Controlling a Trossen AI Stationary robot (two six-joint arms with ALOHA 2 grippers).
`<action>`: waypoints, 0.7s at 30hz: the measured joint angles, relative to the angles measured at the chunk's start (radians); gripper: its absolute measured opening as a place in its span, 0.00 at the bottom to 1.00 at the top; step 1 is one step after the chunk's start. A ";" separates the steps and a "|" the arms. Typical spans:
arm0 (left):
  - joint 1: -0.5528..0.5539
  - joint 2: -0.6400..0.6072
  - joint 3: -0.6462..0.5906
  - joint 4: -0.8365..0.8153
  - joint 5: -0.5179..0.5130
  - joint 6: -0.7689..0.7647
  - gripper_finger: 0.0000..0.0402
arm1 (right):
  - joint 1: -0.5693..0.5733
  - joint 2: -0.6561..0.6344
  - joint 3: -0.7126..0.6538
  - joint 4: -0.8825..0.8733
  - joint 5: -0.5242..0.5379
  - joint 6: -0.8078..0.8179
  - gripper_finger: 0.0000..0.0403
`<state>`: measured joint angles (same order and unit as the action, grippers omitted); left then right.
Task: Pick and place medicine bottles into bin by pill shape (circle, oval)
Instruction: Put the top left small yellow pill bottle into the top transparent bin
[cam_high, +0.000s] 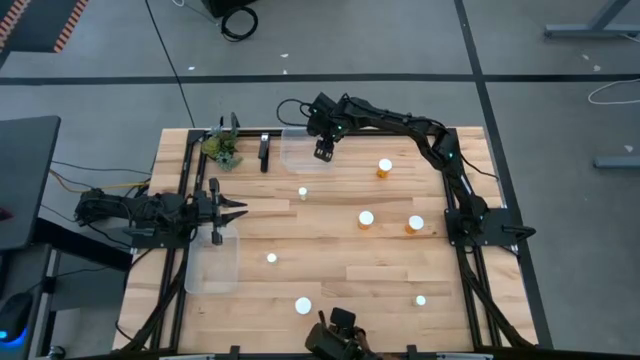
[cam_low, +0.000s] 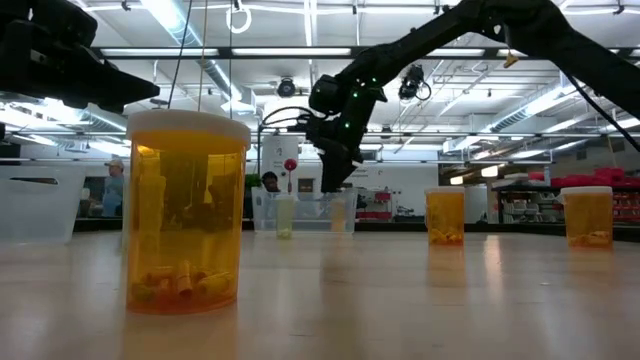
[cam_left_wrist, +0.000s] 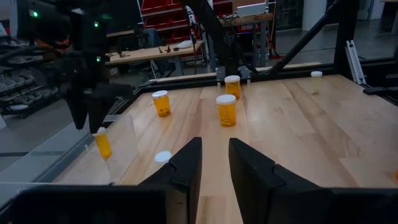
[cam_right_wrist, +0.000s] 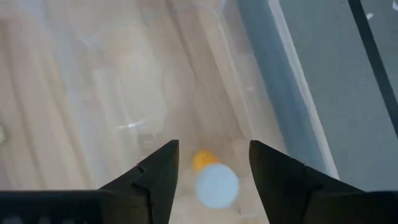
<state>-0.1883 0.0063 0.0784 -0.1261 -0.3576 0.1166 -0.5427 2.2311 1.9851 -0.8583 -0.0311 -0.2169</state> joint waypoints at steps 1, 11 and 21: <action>0.000 0.000 0.000 0.000 0.000 0.000 0.21 | 0.009 0.000 0.007 -0.004 0.000 0.000 0.50; 0.000 0.000 0.000 0.000 0.000 0.000 0.22 | 0.148 0.000 0.049 0.008 0.011 -0.030 0.50; 0.000 0.000 0.000 0.000 0.000 0.000 0.21 | 0.244 0.000 0.049 0.037 -0.057 -0.029 0.50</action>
<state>-0.1883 0.0063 0.0784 -0.1261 -0.3576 0.1169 -0.2984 2.2311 2.0338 -0.8210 -0.0882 -0.2455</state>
